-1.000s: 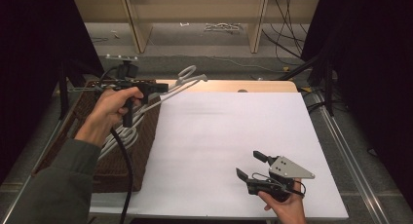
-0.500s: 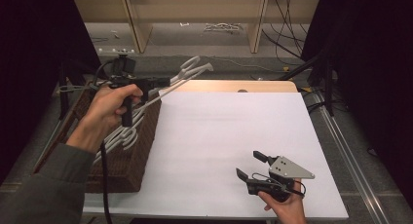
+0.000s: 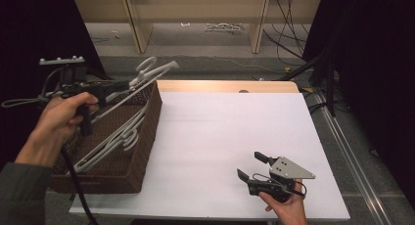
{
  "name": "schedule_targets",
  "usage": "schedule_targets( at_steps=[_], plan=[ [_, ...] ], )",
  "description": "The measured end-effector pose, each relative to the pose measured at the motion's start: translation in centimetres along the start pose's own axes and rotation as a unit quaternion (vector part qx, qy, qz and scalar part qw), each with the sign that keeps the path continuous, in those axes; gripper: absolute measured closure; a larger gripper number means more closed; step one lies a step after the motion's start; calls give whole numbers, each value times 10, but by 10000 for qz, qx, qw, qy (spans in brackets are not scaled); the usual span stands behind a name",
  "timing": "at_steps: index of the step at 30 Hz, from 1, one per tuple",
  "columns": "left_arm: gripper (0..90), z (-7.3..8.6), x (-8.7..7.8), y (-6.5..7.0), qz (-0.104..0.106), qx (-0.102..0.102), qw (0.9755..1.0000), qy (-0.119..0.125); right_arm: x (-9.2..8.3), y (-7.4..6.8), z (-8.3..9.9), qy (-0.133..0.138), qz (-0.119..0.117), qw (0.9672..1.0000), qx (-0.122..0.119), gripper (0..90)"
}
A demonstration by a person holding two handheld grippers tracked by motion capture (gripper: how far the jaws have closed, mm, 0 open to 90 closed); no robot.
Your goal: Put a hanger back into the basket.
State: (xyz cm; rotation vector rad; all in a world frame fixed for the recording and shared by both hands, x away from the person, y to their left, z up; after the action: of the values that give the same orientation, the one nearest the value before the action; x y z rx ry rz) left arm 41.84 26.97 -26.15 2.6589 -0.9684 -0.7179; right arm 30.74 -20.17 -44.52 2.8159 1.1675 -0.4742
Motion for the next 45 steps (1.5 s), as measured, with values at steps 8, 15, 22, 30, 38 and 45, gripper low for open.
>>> schedule_targets(
  at_steps=[8, 15, 22, 30, 38, 45],
  plan=[
    [824, 26, -32, -32, -169, -197, 9997, 32, 0, 0, 0, -30, 43, 10000, -14, 205],
    [824, 46, -45, -50, -292, -267, 9992, -35, 0, 1, 1, -71, 81, 9999, -31, 205],
    [824, 62, -35, -68, -361, -318, 9986, -218, 1, 0, 1, -147, 64, 9999, -42, 206],
    [824, 80, -12, -89, -530, -350, 9963, -578, 2, 0, 1, -64, 55, 10000, -35, 206],
    [821, 92, -6, -97, -461, -291, 9949, -853, 3, -1, 1, -38, -27, 10000, 33, 207],
    [814, 103, 2, -102, -605, -160, 9904, -1235, 3, -1, 2, 0, -11, 10000, 8, 207]
  ],
)
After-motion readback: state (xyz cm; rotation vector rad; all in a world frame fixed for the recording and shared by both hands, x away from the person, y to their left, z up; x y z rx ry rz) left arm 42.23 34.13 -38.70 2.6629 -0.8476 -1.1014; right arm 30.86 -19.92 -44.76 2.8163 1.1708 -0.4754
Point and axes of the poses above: each handheld gripper's, and its own axes: x roughly forward along the jaws, z roughly out of its underside, y roughly to its right, the point moved 2 cm from there along x, roughly forward along the jaws, and after that the axes turned 1 degree about x, right-handed, at the moved point
